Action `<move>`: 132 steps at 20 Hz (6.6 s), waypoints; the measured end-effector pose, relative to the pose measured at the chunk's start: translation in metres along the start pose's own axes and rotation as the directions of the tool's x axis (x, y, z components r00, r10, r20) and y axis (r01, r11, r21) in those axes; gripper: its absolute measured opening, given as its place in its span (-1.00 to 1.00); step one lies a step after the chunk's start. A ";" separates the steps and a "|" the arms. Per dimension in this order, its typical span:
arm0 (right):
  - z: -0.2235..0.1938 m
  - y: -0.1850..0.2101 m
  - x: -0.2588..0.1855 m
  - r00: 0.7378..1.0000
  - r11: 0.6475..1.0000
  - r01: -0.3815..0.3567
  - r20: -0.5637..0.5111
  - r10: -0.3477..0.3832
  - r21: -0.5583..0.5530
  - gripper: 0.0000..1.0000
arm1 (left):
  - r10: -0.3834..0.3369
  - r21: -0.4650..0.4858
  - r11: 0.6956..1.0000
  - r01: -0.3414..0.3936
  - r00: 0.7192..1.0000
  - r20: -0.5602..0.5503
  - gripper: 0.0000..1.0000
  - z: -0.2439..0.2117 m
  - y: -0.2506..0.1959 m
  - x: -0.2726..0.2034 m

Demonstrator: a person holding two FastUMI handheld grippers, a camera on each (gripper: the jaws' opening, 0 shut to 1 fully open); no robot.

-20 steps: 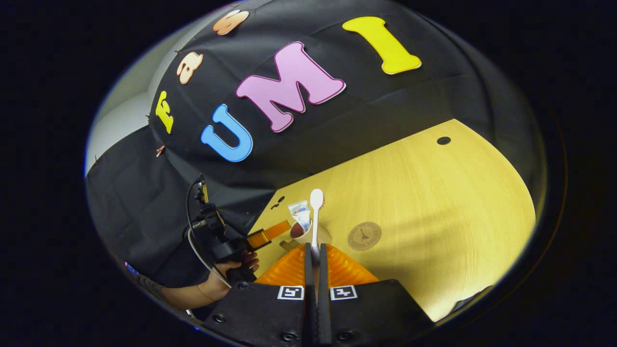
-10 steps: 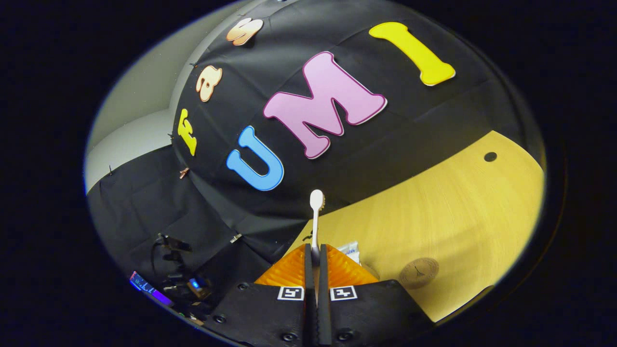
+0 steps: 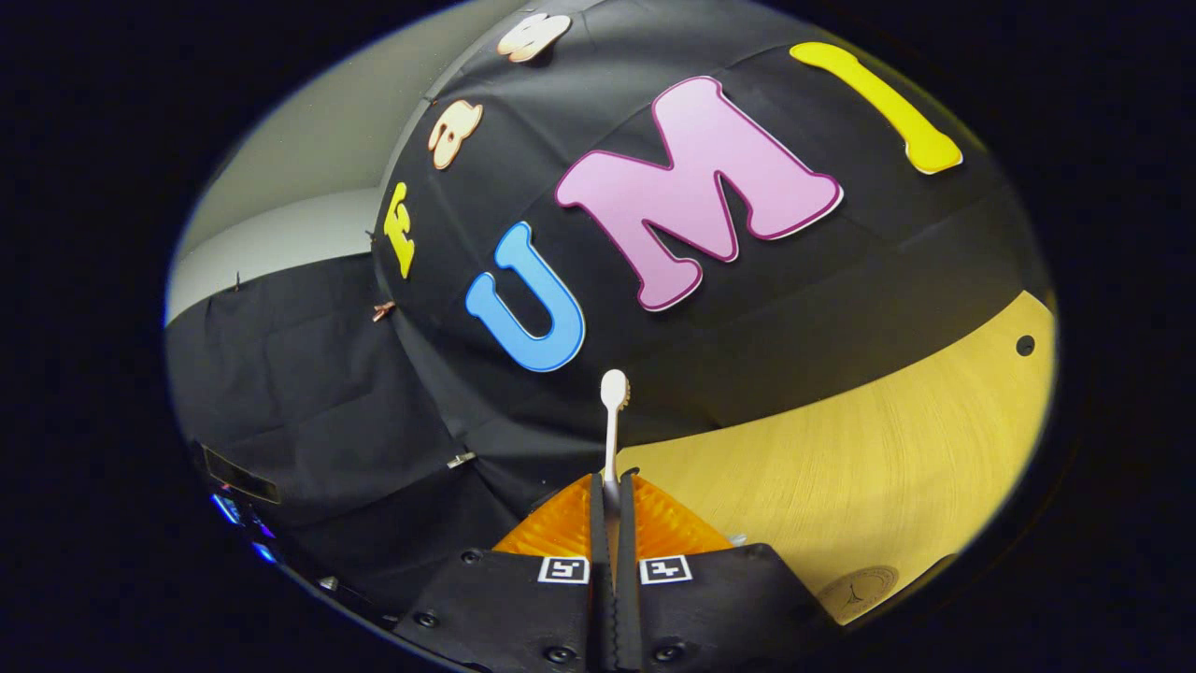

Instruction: Put the toothbrush and toothpaste on the desktop into the cup, then pick up the cup and place it on the coaster on the desktop.

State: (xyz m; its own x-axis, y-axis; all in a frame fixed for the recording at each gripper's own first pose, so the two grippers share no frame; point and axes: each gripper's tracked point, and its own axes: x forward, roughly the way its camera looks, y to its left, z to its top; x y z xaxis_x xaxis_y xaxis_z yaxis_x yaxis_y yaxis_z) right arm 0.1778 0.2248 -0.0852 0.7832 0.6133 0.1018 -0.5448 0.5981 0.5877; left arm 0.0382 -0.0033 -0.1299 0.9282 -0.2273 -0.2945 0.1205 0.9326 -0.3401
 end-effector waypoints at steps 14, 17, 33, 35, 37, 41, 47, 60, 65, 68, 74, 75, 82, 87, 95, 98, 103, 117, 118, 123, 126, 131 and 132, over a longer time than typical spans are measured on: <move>-0.060 -0.022 0.037 0.998 0.965 -0.009 -0.058 -0.006 -0.264 -0.90 | 0.071 -0.064 0.995 -0.071 0.997 -0.002 0.21 -0.029 0.010 -0.016; -0.060 -0.022 0.037 0.998 0.956 -0.013 -0.065 -0.006 -0.292 -0.90 | 0.080 -0.081 0.993 -0.080 0.997 -0.007 0.22 -0.037 0.011 -0.020; -0.062 -0.021 0.029 0.994 0.929 -0.005 -0.106 -0.037 -0.371 -0.77 | 0.060 -0.113 0.992 -0.063 0.998 -0.024 0.21 -0.046 0.002 -0.018; -0.061 -0.025 0.024 0.993 0.932 0.018 -0.103 -0.059 -0.362 -0.70 | 0.057 -0.107 0.992 -0.061 0.998 -0.038 0.22 -0.042 0.003 -0.013; -0.057 -0.023 0.018 0.992 0.940 0.023 -0.111 -0.065 -0.341 -0.49 | 0.059 -0.090 0.994 -0.063 0.997 -0.049 0.22 -0.039 0.001 -0.010; -0.052 -0.014 -0.006 0.989 0.953 0.014 -0.138 -0.058 -0.302 0.27 | 0.037 -0.031 0.999 -0.040 0.995 -0.094 0.22 -0.036 0.000 0.000; -0.050 -0.031 -0.051 0.968 0.979 0.117 -0.200 -0.150 -0.167 -0.06 | 0.022 0.067 0.998 -0.009 0.982 -0.189 0.22 -0.029 0.015 0.033; -0.116 -0.114 -0.168 0.786 0.915 0.393 -0.485 -0.384 -0.088 0.27 | 0.067 0.195 0.981 0.010 0.922 -0.382 0.22 -0.023 0.041 0.103; -0.129 -0.121 -0.196 0.755 0.909 0.409 -0.529 -0.387 -0.080 0.27 | 0.102 0.254 0.967 0.026 0.872 -0.479 0.22 -0.027 0.051 0.119; -0.133 -0.128 -0.208 0.741 0.905 0.417 -0.545 -0.393 -0.085 0.28 | 0.104 0.284 0.956 0.074 0.820 -0.563 0.22 -0.037 0.052 0.132; -0.125 -0.143 -0.221 0.736 0.896 0.437 -0.540 -0.408 -0.081 0.27 | 0.108 0.297 0.949 0.109 0.770 -0.629 0.22 -0.033 0.051 0.157; -0.125 -0.145 -0.224 0.735 0.893 0.444 -0.540 -0.411 -0.075 0.27 | 0.108 0.294 0.949 0.114 0.759 -0.643 0.22 -0.035 0.051 0.161; -0.127 -0.155 -0.239 0.722 0.877 0.478 -0.546 -0.424 -0.049 0.28 | 0.151 0.365 0.915 0.174 0.690 -0.708 0.15 -0.040 0.048 0.176; -0.134 -0.150 -0.245 0.718 0.877 0.479 -0.562 -0.411 -0.031 0.28 | 0.181 0.401 0.898 0.181 0.678 -0.712 -0.30 -0.044 0.046 0.178; -0.135 -0.149 -0.240 0.723 0.882 0.471 -0.566 -0.398 -0.019 0.27 | 0.213 0.473 0.865 0.166 0.732 -0.647 -0.50 -0.042 0.045 0.178; -0.133 -0.148 -0.242 0.725 0.884 0.467 -0.566 -0.393 -0.015 0.28 | 0.189 0.450 0.876 0.174 0.735 -0.651 -0.52 -0.041 0.035 0.170; -0.130 -0.147 -0.245 0.728 0.885 0.466 -0.565 -0.389 -0.008 0.28 | 0.177 0.433 0.886 0.166 0.743 -0.646 -0.52 -0.039 0.028 0.170; -0.109 -0.166 -0.267 0.735 0.868 0.496 -0.537 -0.413 0.011 0.28 | 0.123 0.458 0.854 0.246 0.760 -0.638 -0.55 -0.028 -0.040 0.184; -0.106 -0.168 -0.270 0.734 0.865 0.501 -0.535 -0.418 0.011 0.27 | 0.119 0.462 0.849 0.256 0.760 -0.639 -0.55 -0.029 -0.048 0.187; -0.097 -0.181 -0.284 0.730 0.847 0.530 -0.522 -0.441 0.025 0.27 | 0.109 0.489 0.818 0.302 0.754 -0.648 -0.55 -0.034 -0.075 0.197; -0.095 -0.187 -0.290 0.727 0.840 0.542 -0.519 -0.449 0.031 0.27 | 0.103 0.490 0.811 0.319 0.747 -0.657 -0.55 -0.038 -0.079 0.199; -0.090 -0.188 -0.295 0.721 0.831 0.555 -0.517 -0.461 0.033 0.27 | 0.108 0.495 0.806 0.325 0.741 -0.663 -0.55 -0.038 -0.076 0.199; -0.090 -0.189 -0.298 0.720 0.829 0.558 -0.516 -0.463 0.033 0.28 | 0.111 0.500 0.803 0.325 0.742 -0.661 -0.55 -0.037 -0.076 0.199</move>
State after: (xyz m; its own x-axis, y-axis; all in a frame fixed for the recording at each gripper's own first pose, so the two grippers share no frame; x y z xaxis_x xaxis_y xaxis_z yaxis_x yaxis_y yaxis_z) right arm 0.0204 -0.0245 -0.2989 0.6617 0.4309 -0.6136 -0.0052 0.8210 0.5710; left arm 0.2005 -0.1299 -0.1958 0.4693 -0.2503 -0.8468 0.5742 0.8151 0.0773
